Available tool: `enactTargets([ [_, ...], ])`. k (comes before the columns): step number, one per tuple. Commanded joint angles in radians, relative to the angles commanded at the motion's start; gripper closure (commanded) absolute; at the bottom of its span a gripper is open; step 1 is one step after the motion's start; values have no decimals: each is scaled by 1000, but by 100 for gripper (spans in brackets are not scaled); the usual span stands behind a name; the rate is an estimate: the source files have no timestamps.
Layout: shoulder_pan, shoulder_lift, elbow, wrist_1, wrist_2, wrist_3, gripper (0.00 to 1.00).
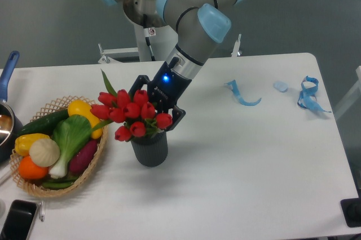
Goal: Pick up the flowers from the vase
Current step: 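Lower the gripper around the tulip stems and close on them, then lift the gripped tulip bunch straight up out of the vase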
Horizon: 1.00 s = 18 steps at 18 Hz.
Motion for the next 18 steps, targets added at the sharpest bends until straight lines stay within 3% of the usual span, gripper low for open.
enactTargets([
  [10, 6, 11, -2, 3, -3, 0, 45],
  [18, 34, 77, -9, -12, -75, -8, 45],
])
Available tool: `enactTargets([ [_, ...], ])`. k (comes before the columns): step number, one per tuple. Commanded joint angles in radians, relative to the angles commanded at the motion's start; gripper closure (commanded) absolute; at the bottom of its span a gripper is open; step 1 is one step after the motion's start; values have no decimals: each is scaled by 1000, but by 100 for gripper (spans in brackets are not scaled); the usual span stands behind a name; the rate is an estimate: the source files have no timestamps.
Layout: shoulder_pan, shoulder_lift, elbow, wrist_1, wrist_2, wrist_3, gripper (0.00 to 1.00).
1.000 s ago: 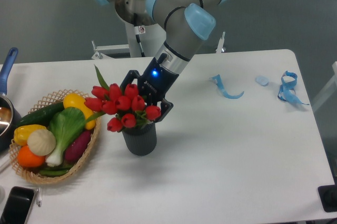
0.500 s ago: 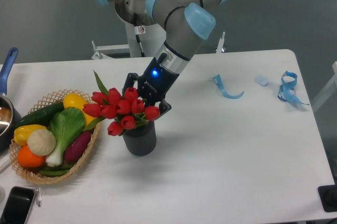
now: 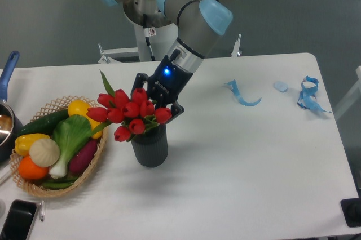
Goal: Pick up the flowers from the vase
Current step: 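Lift the gripped tulip bunch straight up out of the vase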
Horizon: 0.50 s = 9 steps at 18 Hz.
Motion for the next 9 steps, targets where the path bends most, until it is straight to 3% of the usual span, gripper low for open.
enactTargets([
  [9, 72, 55, 44, 0, -117, -155, 45],
])
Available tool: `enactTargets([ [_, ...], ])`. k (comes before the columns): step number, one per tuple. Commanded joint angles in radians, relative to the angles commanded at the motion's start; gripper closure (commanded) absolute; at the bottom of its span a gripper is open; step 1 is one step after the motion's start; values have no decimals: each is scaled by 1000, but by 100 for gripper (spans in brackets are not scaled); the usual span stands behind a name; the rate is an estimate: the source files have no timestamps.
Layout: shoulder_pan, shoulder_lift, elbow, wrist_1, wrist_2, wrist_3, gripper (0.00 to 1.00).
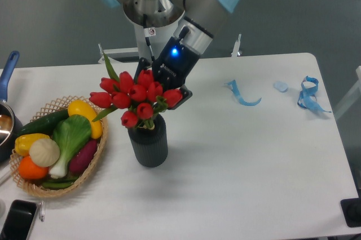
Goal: Pick up the flowers from the vase
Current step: 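Lift the gripped tulip bunch straight up out of the vase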
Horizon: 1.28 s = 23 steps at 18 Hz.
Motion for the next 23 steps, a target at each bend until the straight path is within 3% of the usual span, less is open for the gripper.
enactTargets([
  [18, 72, 17, 58, 6, -152, -157, 48],
  [23, 104, 8, 124, 5, -170, -229, 48],
])
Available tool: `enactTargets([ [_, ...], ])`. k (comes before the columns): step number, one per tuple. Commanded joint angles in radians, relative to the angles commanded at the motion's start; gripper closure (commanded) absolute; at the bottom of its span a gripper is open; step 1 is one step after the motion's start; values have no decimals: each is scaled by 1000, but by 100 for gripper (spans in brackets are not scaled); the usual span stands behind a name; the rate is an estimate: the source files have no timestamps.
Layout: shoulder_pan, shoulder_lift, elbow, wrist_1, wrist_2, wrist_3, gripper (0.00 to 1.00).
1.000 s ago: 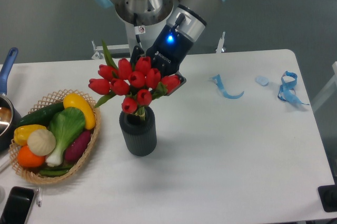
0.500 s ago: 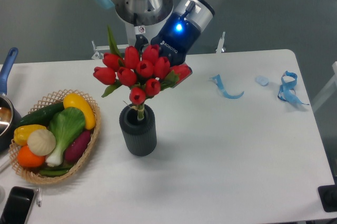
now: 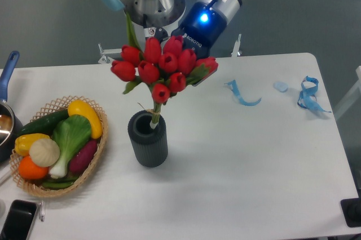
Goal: Pick up the flowers from the vase
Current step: 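Lift the gripped tulip bunch straight up out of the vase, then carry the tulip bunch away from the vase toward the blue ribbons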
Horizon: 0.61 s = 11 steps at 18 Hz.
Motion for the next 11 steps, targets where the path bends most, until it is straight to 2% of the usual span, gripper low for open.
enactTargets([
  [8, 57, 0, 25, 0, -38, -49, 48],
  [10, 71, -17, 54, 6, -38, -42, 48],
  [11, 81, -43, 77, 6, -37, -40, 48],
])
